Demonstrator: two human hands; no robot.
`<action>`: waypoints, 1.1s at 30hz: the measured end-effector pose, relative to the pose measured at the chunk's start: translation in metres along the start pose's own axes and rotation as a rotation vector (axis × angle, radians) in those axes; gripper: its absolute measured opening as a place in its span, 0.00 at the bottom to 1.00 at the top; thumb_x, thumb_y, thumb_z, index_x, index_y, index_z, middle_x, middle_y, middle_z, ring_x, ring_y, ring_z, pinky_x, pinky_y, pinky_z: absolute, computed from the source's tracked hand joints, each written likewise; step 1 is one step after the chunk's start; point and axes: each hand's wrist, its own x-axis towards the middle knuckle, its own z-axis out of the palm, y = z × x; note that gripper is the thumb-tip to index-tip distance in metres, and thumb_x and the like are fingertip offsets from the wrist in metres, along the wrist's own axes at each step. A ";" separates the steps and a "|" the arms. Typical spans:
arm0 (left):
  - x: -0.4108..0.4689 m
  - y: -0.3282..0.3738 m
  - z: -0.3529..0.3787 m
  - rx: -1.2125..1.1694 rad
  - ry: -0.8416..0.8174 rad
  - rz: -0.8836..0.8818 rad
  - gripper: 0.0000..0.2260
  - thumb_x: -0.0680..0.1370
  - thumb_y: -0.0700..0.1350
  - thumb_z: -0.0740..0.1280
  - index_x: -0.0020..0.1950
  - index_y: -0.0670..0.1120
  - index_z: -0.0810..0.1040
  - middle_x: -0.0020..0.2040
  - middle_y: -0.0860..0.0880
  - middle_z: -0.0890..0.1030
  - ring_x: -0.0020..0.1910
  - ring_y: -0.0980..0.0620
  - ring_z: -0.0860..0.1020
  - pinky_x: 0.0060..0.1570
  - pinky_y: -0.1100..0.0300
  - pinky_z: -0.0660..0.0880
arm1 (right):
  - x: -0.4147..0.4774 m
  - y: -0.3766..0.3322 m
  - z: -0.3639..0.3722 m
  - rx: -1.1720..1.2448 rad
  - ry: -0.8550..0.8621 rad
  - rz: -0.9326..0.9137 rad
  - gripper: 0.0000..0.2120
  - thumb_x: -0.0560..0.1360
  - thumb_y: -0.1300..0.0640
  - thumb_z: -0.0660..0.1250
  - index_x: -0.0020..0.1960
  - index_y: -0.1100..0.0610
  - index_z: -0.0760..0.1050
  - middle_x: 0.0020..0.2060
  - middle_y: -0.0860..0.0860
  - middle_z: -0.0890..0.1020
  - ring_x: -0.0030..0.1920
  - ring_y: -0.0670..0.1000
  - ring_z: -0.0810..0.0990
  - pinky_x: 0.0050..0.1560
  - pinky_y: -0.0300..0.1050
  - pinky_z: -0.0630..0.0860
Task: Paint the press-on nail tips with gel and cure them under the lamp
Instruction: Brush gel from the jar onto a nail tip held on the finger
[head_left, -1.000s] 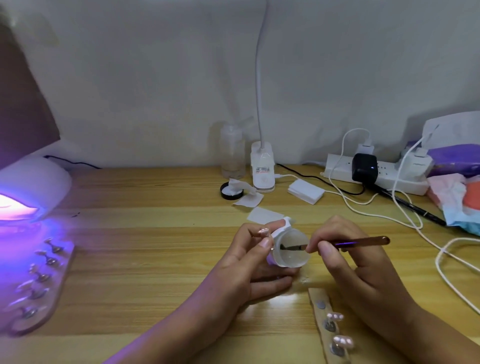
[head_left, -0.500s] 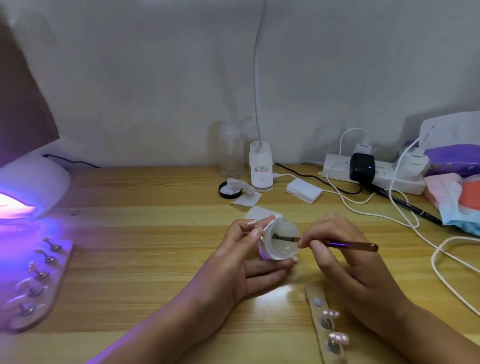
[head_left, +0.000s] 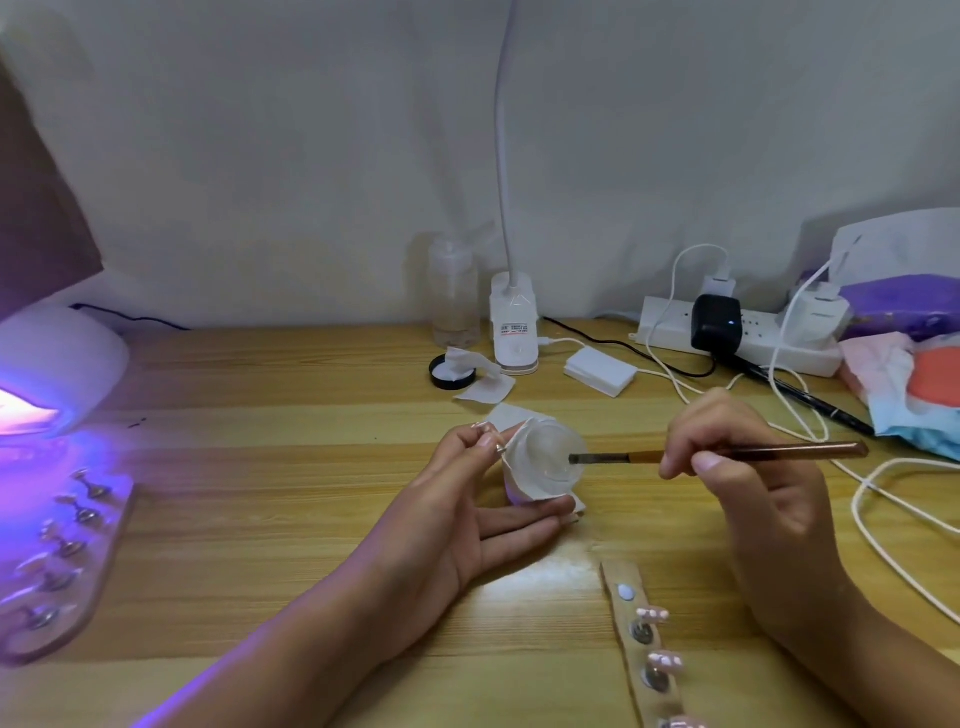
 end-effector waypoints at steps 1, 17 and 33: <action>0.000 0.001 0.000 -0.019 -0.004 -0.008 0.05 0.78 0.47 0.65 0.51 0.49 0.71 0.64 0.49 0.79 0.56 0.31 0.79 0.51 0.47 0.80 | 0.000 0.000 0.000 0.007 0.002 -0.001 0.09 0.71 0.66 0.58 0.35 0.60 0.73 0.34 0.48 0.75 0.40 0.50 0.74 0.44 0.39 0.70; 0.002 0.000 -0.002 -0.060 -0.005 -0.025 0.04 0.77 0.46 0.66 0.49 0.48 0.73 0.64 0.44 0.79 0.57 0.30 0.79 0.52 0.44 0.79 | 0.006 0.014 -0.009 0.171 0.223 0.266 0.17 0.81 0.62 0.57 0.39 0.53 0.79 0.33 0.48 0.76 0.37 0.44 0.73 0.39 0.32 0.73; 0.003 0.002 -0.002 -0.009 0.001 -0.049 0.04 0.79 0.46 0.65 0.53 0.48 0.74 0.62 0.42 0.80 0.57 0.32 0.79 0.55 0.44 0.78 | 0.011 0.013 -0.004 0.311 0.195 0.494 0.13 0.77 0.47 0.62 0.45 0.53 0.81 0.32 0.49 0.79 0.35 0.45 0.78 0.38 0.35 0.77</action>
